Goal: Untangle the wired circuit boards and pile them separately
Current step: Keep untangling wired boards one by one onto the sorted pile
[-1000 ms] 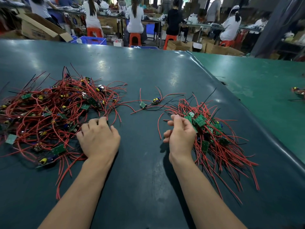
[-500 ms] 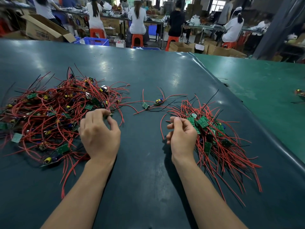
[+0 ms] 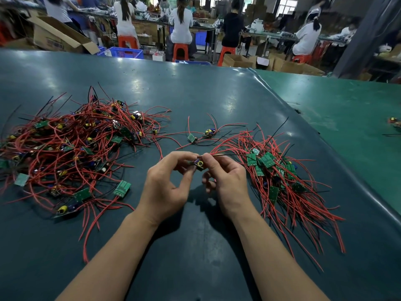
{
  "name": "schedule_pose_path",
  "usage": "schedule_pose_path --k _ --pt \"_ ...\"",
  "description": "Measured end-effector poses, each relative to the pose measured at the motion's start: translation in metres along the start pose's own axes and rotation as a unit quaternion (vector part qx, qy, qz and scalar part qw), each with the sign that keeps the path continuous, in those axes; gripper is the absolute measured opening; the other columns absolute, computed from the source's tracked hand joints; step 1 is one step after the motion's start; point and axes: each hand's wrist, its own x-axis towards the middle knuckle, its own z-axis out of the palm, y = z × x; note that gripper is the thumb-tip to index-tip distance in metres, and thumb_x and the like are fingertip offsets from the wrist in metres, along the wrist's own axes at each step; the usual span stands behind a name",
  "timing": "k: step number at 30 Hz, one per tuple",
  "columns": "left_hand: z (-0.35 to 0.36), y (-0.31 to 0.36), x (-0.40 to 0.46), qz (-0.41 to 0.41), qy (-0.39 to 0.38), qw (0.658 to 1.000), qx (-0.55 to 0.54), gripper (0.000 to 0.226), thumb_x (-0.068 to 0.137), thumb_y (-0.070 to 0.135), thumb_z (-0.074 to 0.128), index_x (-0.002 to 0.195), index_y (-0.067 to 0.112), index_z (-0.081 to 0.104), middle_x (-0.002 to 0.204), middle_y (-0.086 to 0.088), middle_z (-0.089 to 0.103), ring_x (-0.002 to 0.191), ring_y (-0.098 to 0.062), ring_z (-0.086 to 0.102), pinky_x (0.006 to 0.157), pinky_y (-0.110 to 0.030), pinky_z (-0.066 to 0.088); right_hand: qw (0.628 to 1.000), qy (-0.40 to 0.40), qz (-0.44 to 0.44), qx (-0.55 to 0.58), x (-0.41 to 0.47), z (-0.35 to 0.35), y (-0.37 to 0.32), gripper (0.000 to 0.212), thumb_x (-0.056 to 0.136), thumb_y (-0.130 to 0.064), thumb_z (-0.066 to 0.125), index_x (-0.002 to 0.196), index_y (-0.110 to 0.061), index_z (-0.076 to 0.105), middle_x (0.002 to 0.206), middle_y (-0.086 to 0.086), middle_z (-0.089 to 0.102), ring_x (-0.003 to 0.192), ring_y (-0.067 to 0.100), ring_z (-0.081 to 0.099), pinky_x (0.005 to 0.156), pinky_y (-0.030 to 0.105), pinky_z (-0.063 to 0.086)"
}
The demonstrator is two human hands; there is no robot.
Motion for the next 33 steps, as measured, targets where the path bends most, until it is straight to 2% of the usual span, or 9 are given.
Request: schedule_pose_path --k 4,9,13,17,20,23,25,28,33 --pt "0.0 0.0 -0.001 -0.11 -0.025 0.993 -0.028 0.033 0.083 0.024 0.07 0.115 0.017 0.063 0.094 0.005 0.067 0.084 -0.015 0.065 0.074 -0.03 0.052 0.998 0.004 -0.009 -0.056 0.0 0.002 0.003 0.013 0.088 -0.008 0.07 0.076 -0.012 0.066 0.06 -0.006 0.066 0.043 0.005 0.051 0.04 0.018 0.04" --pt "0.0 -0.004 0.003 -0.205 -0.061 0.975 -0.056 0.016 0.084 0.011 0.075 0.1 0.013 0.073 0.085 -0.001 0.071 0.072 -0.011 0.064 0.07 -0.025 0.051 0.997 0.002 0.0 -0.077 -0.001 0.002 0.002 0.01 0.086 -0.008 0.072 0.077 -0.012 0.068 0.059 -0.006 0.063 0.045 0.006 0.052 0.041 0.019 0.041" --pt "-0.001 -0.004 0.007 -0.277 0.003 0.951 -0.139 0.007 0.085 0.007 0.072 0.081 0.013 0.073 0.071 0.002 0.072 0.066 -0.009 0.066 0.067 -0.022 0.054 0.999 0.031 0.018 -0.027 0.0 0.0 0.001 0.012 0.091 -0.009 0.067 0.08 -0.011 0.063 0.064 -0.004 0.066 0.046 0.009 0.057 0.037 0.019 0.043" --pt "-0.001 -0.002 0.012 -0.342 0.089 0.897 -0.265 0.007 0.088 0.005 0.065 0.084 0.004 0.071 0.073 -0.005 0.073 0.07 -0.016 0.072 0.065 -0.024 0.058 0.995 0.069 0.033 0.07 0.004 -0.001 0.001 0.011 0.092 -0.003 0.063 0.083 -0.009 0.063 0.067 0.002 0.071 0.054 0.013 0.067 0.047 0.02 0.052" --pt "0.0 -0.002 0.013 -0.381 0.122 0.864 -0.307 0.017 0.093 0.012 0.061 0.081 0.004 0.07 0.072 -0.007 0.074 0.069 -0.019 0.073 0.061 -0.023 0.057 0.987 0.07 0.038 0.137 0.006 -0.001 0.002 0.012 0.092 0.004 0.059 0.086 -0.007 0.062 0.068 0.007 0.072 0.055 0.015 0.068 0.052 0.021 0.055" --pt "0.0 -0.003 0.014 -0.398 0.117 0.838 -0.355 0.017 0.092 0.017 0.061 0.082 0.006 0.068 0.078 -0.006 0.074 0.071 -0.02 0.072 0.063 -0.024 0.058 0.989 0.058 0.022 0.133 0.008 -0.002 0.003 0.014 0.092 0.005 0.056 0.088 -0.007 0.063 0.069 0.006 0.073 0.059 0.014 0.069 0.058 0.021 0.056" --pt "0.001 -0.004 0.013 -0.406 0.073 0.824 -0.389 0.016 0.083 0.02 0.066 0.088 0.005 0.067 0.087 -0.009 0.073 0.074 -0.024 0.073 0.064 -0.026 0.058 0.993 0.043 0.009 0.112 0.007 -0.002 0.003 0.017 0.093 0.005 0.056 0.087 -0.009 0.064 0.071 0.005 0.073 0.062 0.013 0.069 0.059 0.021 0.055" --pt "0.0 -0.004 0.009 -0.402 0.014 0.841 -0.362 0.03 0.072 0.019 0.073 0.098 0.004 0.069 0.085 -0.013 0.074 0.072 -0.022 0.072 0.062 -0.022 0.056 0.995 0.037 -0.002 0.093 0.005 -0.001 0.004 0.019 0.091 0.003 0.059 0.085 -0.012 0.067 0.073 0.004 0.073 0.065 0.013 0.069 0.061 0.021 0.055" --pt "-0.001 -0.007 0.008 -0.379 0.023 0.867 -0.321 0.029 0.07 0.012 0.079 0.098 0.008 0.072 0.089 -0.007 0.075 0.081 -0.017 0.07 0.072 -0.021 0.055 0.995 0.056 0.052 0.069 0.005 0.002 0.007 0.014 0.087 -0.003 0.068 0.076 -0.01 0.071 0.069 0.005 0.068 0.061 0.014 0.063 0.056 0.022 0.054"
